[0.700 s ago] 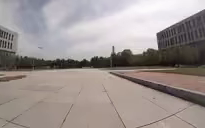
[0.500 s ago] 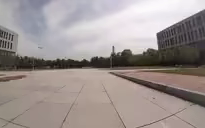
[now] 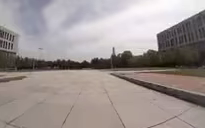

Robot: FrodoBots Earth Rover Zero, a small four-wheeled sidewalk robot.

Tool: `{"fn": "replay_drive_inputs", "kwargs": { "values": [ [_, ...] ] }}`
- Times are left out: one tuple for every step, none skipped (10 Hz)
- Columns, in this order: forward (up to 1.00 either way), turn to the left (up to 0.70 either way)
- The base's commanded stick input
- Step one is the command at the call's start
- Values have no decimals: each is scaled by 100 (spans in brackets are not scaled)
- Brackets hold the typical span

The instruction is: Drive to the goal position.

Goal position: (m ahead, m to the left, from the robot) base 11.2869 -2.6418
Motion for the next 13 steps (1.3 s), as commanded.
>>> {"fn": "replay_drive_inputs", "kwargs": {
  "values": [
    [70,35],
    [70,20],
    [70,0],
    [70,0],
    [70,0],
    [70,0],
    [70,0],
    [70,0],
    [70,0],
    [70,0],
    [70,0],
    [70,0],
    [70,0]
  ]
}}
